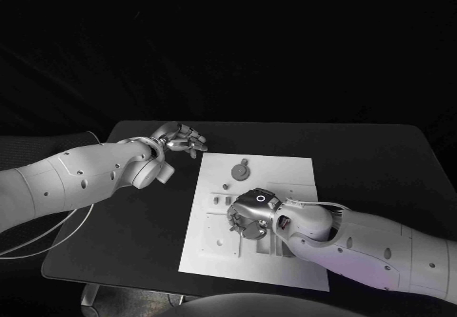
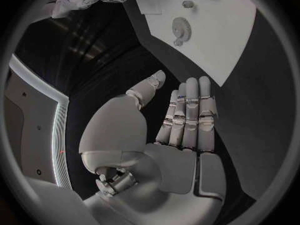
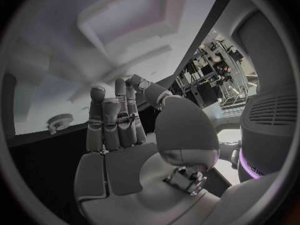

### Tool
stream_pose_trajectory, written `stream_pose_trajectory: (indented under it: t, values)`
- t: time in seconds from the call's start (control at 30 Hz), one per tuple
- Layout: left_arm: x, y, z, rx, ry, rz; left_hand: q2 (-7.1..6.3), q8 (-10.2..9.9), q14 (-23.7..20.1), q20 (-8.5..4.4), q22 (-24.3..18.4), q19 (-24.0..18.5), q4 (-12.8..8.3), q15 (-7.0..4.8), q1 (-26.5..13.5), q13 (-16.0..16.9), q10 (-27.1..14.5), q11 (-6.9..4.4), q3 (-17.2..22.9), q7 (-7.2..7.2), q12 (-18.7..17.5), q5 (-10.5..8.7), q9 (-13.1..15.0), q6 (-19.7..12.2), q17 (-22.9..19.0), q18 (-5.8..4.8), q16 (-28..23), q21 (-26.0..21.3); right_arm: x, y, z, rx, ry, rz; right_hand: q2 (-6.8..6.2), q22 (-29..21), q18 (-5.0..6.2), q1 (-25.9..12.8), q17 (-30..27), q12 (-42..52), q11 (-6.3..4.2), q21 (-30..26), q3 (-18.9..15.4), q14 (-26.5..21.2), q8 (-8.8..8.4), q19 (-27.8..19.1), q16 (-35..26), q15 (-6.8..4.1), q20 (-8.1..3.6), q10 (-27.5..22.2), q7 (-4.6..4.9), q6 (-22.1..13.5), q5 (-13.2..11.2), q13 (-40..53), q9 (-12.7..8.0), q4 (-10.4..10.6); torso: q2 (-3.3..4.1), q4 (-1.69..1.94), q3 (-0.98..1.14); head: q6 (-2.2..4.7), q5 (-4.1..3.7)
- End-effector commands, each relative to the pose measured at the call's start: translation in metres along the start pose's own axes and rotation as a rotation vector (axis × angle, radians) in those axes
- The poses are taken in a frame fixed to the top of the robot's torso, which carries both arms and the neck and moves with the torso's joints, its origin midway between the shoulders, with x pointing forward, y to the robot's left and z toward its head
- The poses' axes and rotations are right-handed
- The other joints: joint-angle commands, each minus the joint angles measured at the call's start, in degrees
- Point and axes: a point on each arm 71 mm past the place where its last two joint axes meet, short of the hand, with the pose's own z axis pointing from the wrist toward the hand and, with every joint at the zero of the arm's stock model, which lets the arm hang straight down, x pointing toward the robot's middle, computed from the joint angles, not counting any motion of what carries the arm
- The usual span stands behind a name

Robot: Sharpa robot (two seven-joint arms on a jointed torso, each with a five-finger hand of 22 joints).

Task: Assemble the parts on the task board

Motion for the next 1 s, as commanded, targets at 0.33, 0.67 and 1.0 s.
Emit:
stream_pose_trajectory:
  t: [0.33, 0.67, 1.0]
  values:
    - [0.0008, -0.0020, 0.0003, 0.010, 0.007, -0.002, 0.44, 0.0, 0.3, 0.06, 0.1, 0.5, 0.1, -0.10, 0.1, -0.1, -0.4, -0.07, -0.3, 0.31, 0.0, -0.22, 0.1, 0.1, 0.1, 1.00, -0.4, -0.2, 0.0001, 0.0050, -0.0005, -0.016, -0.014, 0.003, 0.60, 1.1, 0.77, -0.1, 0.1, 0.2, -0.15, 0.4, 0.2, 0.2, 0.25, 0.1, 0.2, -0.38, -0.31, 0.4, -0.15, 0.4, 0.3, 0.1, 0.1, 0.0, -0.02, 0.02, -0.04, 0.04, 0.11]
    - [0.0004, -0.0018, 0.0003, 0.009, 0.005, -0.002, 0.45, 0.0, 0.4, 0.07, 0.1, 0.5, 0.1, -0.10, 0.1, -0.1, -0.4, -0.07, -0.3, 0.30, 0.0, -0.22, 0.1, 0.1, 0.2, 1.01, -0.4, -0.3, -0.0010, 0.0066, -0.0044, -0.015, -0.014, -0.002, 0.56, 1.1, 0.77, 0.0, 0.1, 0.2, -0.16, 0.4, 0.2, 0.2, 0.27, 0.2, 0.2, -0.39, -0.34, 0.4, -0.16, 0.4, 0.3, 0.1, 0.1, 0.0, -0.02, -0.03, -0.02, 0.23, 0.07]
    - [0.0006, -0.0020, 0.0003, 0.009, 0.006, -0.002, 0.45, 0.0, 0.4, 0.07, 0.1, 0.5, 0.1, -0.10, 0.1, -0.1, -0.4, -0.07, -0.3, 0.30, 0.0, -0.22, 0.1, 0.1, 0.2, 1.01, -0.5, -0.3, -0.0062, 0.0088, -0.0073, -0.017, -0.021, -0.011, 0.50, 1.1, 0.77, 0.0, 0.1, 0.2, -0.18, 0.4, 0.2, 0.2, 0.28, 0.2, 0.3, -0.40, -0.35, 0.4, -0.18, 0.5, 0.3, 0.1, 0.2, 0.0, -0.01, -0.04, -0.02, 0.30, -0.01]
